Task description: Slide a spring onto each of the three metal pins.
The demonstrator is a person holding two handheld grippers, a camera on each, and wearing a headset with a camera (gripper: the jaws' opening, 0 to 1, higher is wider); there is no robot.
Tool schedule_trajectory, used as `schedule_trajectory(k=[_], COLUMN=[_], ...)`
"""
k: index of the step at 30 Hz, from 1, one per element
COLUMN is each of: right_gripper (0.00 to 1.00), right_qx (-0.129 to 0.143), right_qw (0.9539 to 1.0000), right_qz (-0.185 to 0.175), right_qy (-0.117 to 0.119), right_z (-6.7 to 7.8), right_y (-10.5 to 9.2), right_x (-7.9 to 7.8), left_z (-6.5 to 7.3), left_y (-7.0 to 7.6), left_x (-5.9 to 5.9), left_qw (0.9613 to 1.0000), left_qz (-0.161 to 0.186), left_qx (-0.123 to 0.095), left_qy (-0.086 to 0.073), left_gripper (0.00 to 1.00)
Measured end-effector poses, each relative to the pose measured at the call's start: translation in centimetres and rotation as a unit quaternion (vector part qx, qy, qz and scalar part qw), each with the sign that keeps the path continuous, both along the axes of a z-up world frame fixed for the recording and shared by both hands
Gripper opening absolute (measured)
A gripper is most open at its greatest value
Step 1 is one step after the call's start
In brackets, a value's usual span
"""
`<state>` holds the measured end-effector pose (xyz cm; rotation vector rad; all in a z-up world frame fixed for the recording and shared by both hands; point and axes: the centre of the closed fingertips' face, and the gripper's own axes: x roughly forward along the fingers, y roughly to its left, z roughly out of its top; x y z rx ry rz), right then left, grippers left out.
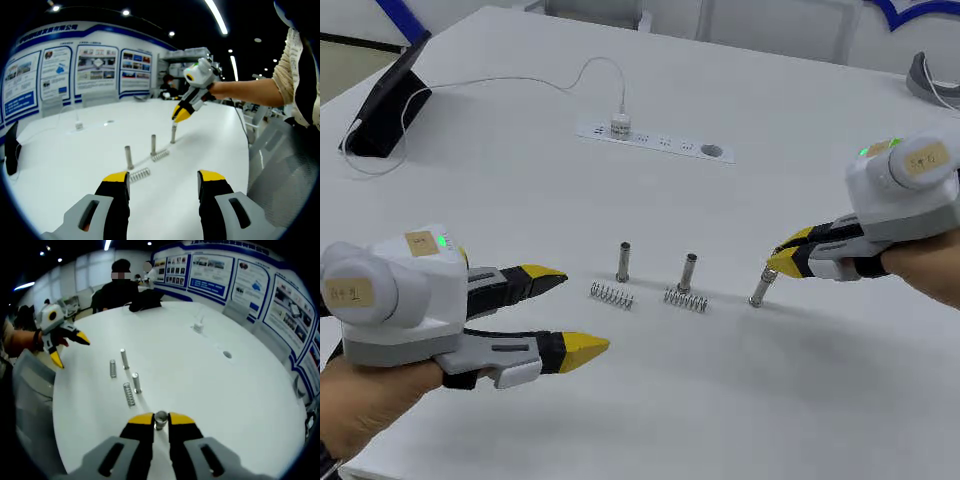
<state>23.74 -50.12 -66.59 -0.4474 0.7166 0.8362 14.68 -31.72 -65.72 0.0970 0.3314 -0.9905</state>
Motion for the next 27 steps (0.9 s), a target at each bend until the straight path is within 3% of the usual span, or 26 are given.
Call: schedule_trajectory(k=[27], right_gripper=[0.12], right_qx=[0.000], right_qw=[0.9998], right_qz=[-0.004], right_qy=[0.020], right_z=[-3.3], right_y=[0.0], right_x=[-0.1], left_z=[-0.4], left_y=[-0.2], left_x=[-0.2], left_qw=[0.9999], left_qz=[0.007], left_qx=[0.005], left_qy=[0.005], left_gripper=[0.55])
